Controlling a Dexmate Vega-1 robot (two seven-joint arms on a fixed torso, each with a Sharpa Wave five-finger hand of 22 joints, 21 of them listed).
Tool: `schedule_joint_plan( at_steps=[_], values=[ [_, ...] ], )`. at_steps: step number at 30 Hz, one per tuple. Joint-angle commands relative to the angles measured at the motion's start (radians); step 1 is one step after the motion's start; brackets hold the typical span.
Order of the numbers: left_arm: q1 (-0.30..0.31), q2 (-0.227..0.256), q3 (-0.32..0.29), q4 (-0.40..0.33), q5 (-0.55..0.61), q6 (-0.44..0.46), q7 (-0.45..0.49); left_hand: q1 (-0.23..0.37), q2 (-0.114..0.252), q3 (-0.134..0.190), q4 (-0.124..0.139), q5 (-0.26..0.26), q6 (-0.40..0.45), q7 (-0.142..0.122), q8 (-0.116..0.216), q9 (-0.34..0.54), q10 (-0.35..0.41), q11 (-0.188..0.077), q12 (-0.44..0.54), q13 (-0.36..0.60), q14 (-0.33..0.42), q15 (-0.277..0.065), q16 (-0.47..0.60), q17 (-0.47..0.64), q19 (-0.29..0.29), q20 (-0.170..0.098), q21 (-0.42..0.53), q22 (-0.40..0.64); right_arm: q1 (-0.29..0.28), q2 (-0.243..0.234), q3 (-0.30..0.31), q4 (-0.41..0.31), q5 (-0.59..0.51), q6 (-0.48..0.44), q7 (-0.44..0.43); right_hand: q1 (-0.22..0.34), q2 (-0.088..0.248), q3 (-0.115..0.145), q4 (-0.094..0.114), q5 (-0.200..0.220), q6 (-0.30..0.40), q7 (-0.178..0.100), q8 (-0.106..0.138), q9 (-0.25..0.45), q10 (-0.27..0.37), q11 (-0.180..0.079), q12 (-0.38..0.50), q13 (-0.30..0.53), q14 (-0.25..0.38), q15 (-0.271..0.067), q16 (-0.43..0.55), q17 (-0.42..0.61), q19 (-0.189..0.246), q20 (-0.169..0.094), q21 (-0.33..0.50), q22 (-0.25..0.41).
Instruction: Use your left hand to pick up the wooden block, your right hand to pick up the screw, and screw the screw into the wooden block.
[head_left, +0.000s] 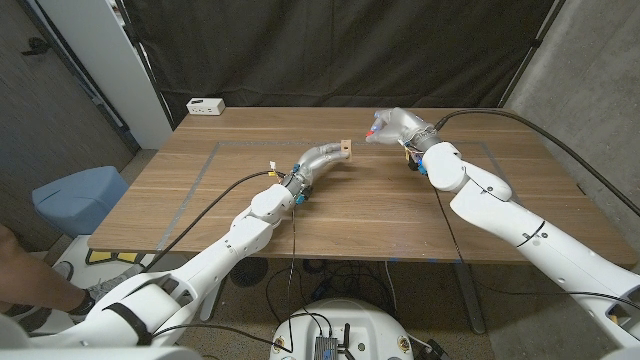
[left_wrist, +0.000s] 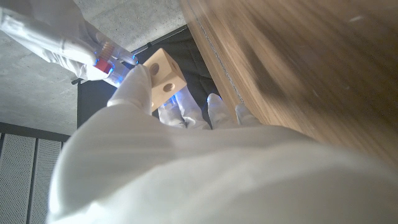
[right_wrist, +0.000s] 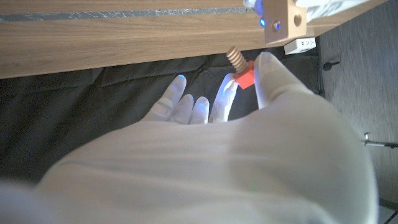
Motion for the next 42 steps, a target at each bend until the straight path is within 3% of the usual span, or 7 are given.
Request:
schedule_joint_plan(
  at_steps=[1,21,42],
  values=[
    [-0.008,-0.011,0.014,0.012,0.01,-0.002,-0.012,0.002,0.005,0.008,-0.002,0.006,0.039,0.0,0.007,0.004,0.012,-0.003,-0.003,0.002,0.009,-0.064,-0.003,0.003,-0.008,0.002,0.003,0.003,-0.043,0.043,0.047,-0.002,0.124,0.023,-0.125,-0.014,-0.002,-0.001,0.008,0.007,0.014,0.002,0.0,-0.004,0.011,0.001,-0.001,0.001,0.014,-0.081,0.008,0.003,0.009,-0.063,0.0,0.002],
    [-0.031,-0.031,0.033,0.039,0.037,-0.009,-0.009,0.002,0.007,0.009,-0.002,0.006,0.04,-0.001,0.006,0.004,0.015,0.0,-0.004,0.005,0.009,-0.063,-0.003,0.003,-0.007,0.004,0.003,0.003,-0.072,0.126,0.075,0.01,0.27,0.062,-0.271,-0.024,0.001,-0.009,0.006,0.013,0.013,0.007,-0.006,-0.029,0.019,0.019,-0.003,0.002,0.018,-0.069,0.009,0.006,0.01,-0.054,-0.002,0.002],
    [-0.068,-0.072,0.053,0.094,0.073,-0.035,0.015,0.002,0.006,0.009,-0.003,0.006,0.041,-0.001,0.005,0.004,0.016,0.002,-0.005,0.007,0.011,-0.063,-0.004,0.003,-0.006,0.004,0.003,0.003,-0.077,0.218,0.046,0.086,0.324,0.16,-0.395,-0.025,0.008,-0.018,0.004,0.017,0.014,0.005,-0.002,-0.036,0.024,0.02,-0.005,0.002,0.025,-0.069,0.014,0.01,0.011,-0.052,-0.002,0.003]
  ],
)
